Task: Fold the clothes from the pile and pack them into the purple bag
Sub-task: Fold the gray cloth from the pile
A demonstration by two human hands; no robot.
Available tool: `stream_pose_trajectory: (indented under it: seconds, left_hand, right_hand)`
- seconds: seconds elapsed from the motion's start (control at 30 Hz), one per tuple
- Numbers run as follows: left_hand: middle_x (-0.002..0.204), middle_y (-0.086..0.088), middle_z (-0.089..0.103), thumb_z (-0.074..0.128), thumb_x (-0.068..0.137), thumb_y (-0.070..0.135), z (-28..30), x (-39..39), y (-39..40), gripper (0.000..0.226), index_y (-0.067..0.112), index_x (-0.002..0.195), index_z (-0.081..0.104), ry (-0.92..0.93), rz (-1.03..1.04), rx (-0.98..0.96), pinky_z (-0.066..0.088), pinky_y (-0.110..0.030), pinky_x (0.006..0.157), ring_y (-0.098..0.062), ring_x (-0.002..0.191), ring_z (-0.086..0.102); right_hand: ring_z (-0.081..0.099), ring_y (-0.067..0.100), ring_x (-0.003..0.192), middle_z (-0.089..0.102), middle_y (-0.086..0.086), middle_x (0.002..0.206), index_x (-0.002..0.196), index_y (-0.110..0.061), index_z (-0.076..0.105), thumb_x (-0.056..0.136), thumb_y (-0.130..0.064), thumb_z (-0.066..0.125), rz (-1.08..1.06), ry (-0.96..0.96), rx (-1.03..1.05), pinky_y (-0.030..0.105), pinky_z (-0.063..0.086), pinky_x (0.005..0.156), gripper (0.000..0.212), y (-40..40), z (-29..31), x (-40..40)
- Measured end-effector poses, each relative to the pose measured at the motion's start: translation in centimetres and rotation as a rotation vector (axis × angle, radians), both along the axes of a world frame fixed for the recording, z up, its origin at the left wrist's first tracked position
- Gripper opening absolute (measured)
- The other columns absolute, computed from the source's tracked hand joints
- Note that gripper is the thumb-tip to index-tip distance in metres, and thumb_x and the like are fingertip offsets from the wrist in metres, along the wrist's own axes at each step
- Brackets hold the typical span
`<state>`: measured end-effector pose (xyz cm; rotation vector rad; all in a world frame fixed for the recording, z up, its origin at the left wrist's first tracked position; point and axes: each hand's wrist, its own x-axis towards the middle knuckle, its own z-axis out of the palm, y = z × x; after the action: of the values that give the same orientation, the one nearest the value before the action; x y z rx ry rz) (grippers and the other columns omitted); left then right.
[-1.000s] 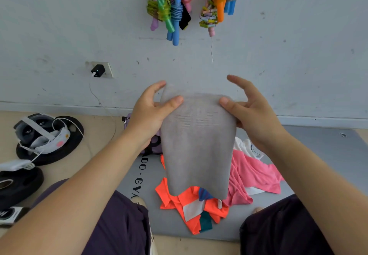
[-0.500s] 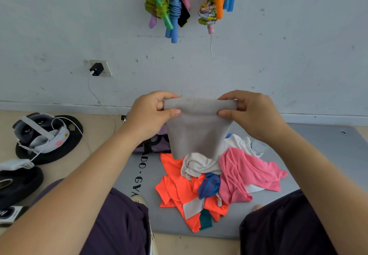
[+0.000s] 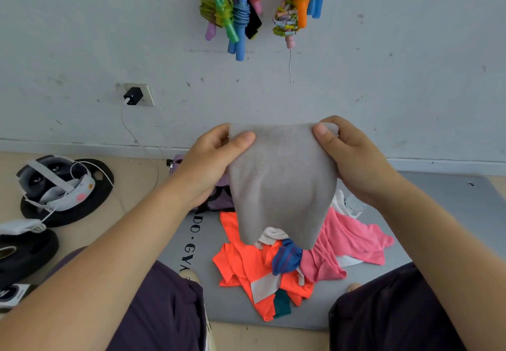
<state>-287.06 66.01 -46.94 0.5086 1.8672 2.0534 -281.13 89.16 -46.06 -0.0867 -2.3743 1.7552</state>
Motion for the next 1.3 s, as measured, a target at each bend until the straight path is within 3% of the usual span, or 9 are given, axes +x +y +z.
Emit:
stream_pose_trajectory:
  seconds: [0.17, 0.27, 0.37, 0.6, 0.73, 0.9, 1.0, 1.17, 1.3]
  left_hand:
    - [0.111, 0.002, 0.074, 0.080, 0.071, 0.028, -0.6, 0.8, 0.1, 0.028, 0.033, 0.098, 0.078, -0.174, -0.342, -0.100, 0.058, -0.030, 0.086, -0.015, 0.104, 0.070]
    - [0.111, -0.002, 0.074, 0.078, 0.074, 0.019, -0.9, 0.5, 0.2, 0.025, 0.022, 0.099, 0.078, -0.213, -0.230, -0.007, 0.057, -0.030, 0.087, -0.016, 0.103, 0.070]
    - [0.112, -0.005, 0.073, 0.071, 0.080, 0.015, -0.9, 0.1, -0.1, 0.028, 0.014, 0.108, 0.071, -0.178, -0.152, 0.060, 0.056, -0.028, 0.086, -0.018, 0.104, 0.069]
    - [0.102, -0.009, 0.076, 0.085, 0.069, 0.033, 0.4, -0.6, -0.6, 0.056, 0.017, 0.118, 0.062, -0.124, 0.159, -0.141, 0.047, -0.062, 0.094, -0.029, 0.095, 0.071]
    - [0.087, -0.005, 0.074, 0.074, 0.086, 0.027, -0.3, -0.7, -0.3, 0.042, 0.040, 0.123, 0.056, -0.017, 0.203, -0.124, 0.054, -0.030, 0.057, -0.016, 0.077, 0.069]
    - [0.119, 0.006, 0.066, 0.085, 0.073, 0.010, -0.9, -0.9, -0.8, 0.055, 0.027, 0.120, 0.063, 0.266, 0.024, -0.435, 0.050, -0.025, 0.092, -0.012, 0.109, 0.062]
    - [0.110, 0.016, 0.064, 0.083, 0.075, 0.014, -0.8, -0.9, -0.7, 0.048, 0.028, 0.117, 0.064, 0.432, 0.063, -0.612, 0.044, -0.011, 0.090, -0.006, 0.104, 0.060]
    - [0.092, 0.008, 0.065, 0.074, 0.084, 0.038, -0.3, -1.7, -1.8, 0.004, 0.037, 0.087, 0.071, 0.369, 0.027, -0.581, 0.054, -0.031, 0.076, -0.007, 0.084, 0.063]
    - [0.076, -0.003, 0.067, 0.058, 0.096, 0.034, 0.3, -2.0, -2.4, 0.031, 0.006, 0.084, 0.065, 0.093, 0.120, -0.275, 0.055, -0.035, 0.069, -0.020, 0.071, 0.067]
  right_hand:
    - [0.055, 0.011, 0.074, 0.061, -0.006, 0.080, 0.084, -0.027, 0.066, 0.086, -0.051, 0.058, -0.012, 0.006, -0.254, 0.036, 0.043, 0.071, 0.025, 0.0, 0.2, 0.0]
    - [0.066, 0.021, 0.097, 0.071, 0.007, 0.105, 0.107, -0.009, 0.068, 0.080, -0.057, 0.063, 0.146, -0.120, -0.449, 0.039, 0.050, 0.082, 0.055, 0.0, 0.4, 0.0]
    - [0.066, 0.022, 0.112, 0.070, 0.008, 0.119, 0.120, -0.011, 0.064, 0.083, -0.039, 0.068, 0.359, -0.283, -0.379, 0.035, 0.056, 0.090, 0.047, -0.4, 0.3, 0.6]
    - [0.071, 0.019, 0.087, 0.074, 0.010, 0.092, 0.132, -0.028, 0.043, 0.091, -0.015, 0.064, 0.094, -0.113, -0.349, 0.030, 0.058, 0.074, 0.048, -0.2, 0.2, 0.3]
    - [0.058, 0.013, 0.070, 0.058, 0.002, 0.073, 0.121, -0.035, 0.053, 0.097, -0.023, 0.057, 0.123, -0.079, -0.231, 0.034, 0.052, 0.070, 0.027, -0.8, -0.1, 0.2]
    - [0.063, 0.010, 0.089, 0.062, 0.000, 0.111, 0.116, -0.025, 0.059, 0.073, -0.011, 0.083, 0.153, -0.181, 0.090, 0.025, 0.057, 0.072, 0.051, -0.5, -0.1, 0.3]
    - [0.061, 0.011, 0.096, 0.064, -0.003, 0.111, 0.112, -0.020, 0.063, 0.077, -0.011, 0.080, 0.120, -0.117, 0.306, 0.021, 0.051, 0.078, 0.039, -0.4, 0.1, 0.2]
    - [0.059, 0.006, 0.073, 0.067, 0.006, 0.082, 0.088, -0.010, 0.069, 0.084, -0.038, 0.072, 0.185, -0.089, 0.340, 0.020, 0.046, 0.066, 0.028, 0.8, 0.7, 0.3]
    - [0.063, 0.014, 0.075, 0.065, 0.005, 0.080, 0.098, -0.003, 0.066, 0.078, -0.056, 0.064, 0.235, -0.212, -0.013, 0.025, 0.053, 0.062, 0.057, 1.7, 1.0, 0.7]
